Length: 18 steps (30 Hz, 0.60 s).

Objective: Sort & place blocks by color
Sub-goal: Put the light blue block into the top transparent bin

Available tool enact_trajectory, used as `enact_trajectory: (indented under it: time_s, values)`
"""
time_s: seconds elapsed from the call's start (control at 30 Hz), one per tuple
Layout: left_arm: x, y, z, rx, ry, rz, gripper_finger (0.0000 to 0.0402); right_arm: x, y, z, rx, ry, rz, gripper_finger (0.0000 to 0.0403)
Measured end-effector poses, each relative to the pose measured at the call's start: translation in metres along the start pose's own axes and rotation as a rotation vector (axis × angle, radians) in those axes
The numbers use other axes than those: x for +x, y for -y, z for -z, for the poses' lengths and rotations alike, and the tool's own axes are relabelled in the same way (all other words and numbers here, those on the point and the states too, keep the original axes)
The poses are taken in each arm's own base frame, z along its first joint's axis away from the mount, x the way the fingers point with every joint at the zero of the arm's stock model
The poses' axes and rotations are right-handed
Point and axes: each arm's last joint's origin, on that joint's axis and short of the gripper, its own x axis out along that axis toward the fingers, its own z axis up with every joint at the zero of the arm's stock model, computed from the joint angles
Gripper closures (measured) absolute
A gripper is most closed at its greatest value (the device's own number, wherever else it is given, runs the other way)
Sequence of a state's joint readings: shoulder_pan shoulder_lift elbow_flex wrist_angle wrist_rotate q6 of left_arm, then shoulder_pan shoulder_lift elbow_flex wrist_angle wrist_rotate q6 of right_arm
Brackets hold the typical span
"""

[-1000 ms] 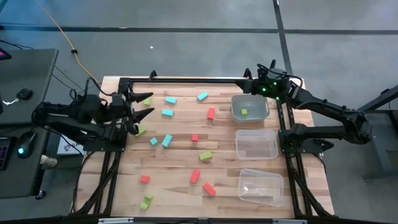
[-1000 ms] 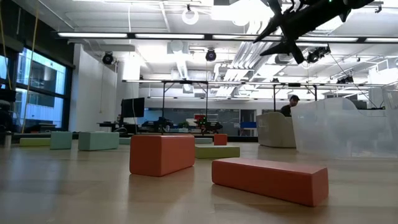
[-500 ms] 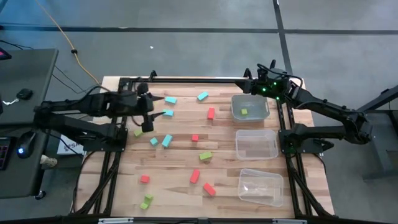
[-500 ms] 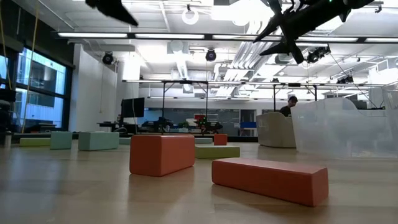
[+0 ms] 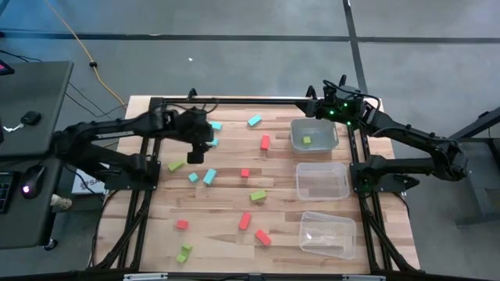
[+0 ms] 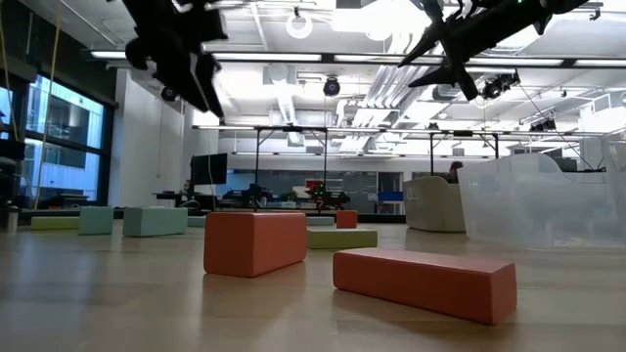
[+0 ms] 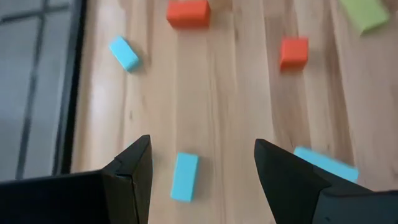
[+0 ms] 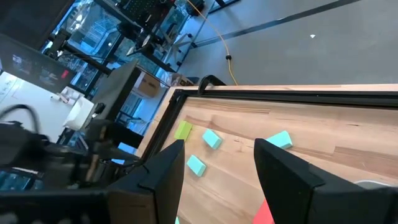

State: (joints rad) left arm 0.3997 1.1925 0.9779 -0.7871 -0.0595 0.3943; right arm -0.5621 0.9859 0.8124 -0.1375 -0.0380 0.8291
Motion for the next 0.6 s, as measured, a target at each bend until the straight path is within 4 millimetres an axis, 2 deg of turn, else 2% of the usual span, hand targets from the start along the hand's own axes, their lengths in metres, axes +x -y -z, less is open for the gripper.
enact_trajectory:
  time_s: [0.37, 0.6]
  values:
    - [0.056, -0.015, 0.009, 0.011, -0.197, 0.141, 0.0195, 0.0, 0.0, 0.0, -0.024, 0.0, 0.0, 0.0219]
    - [0.078, -0.025, 0.018, 0.012, -0.281, 0.168, 0.0195, 0.0, 0.0, 0.0, -0.03, -0.001, -0.001, 0.0219]
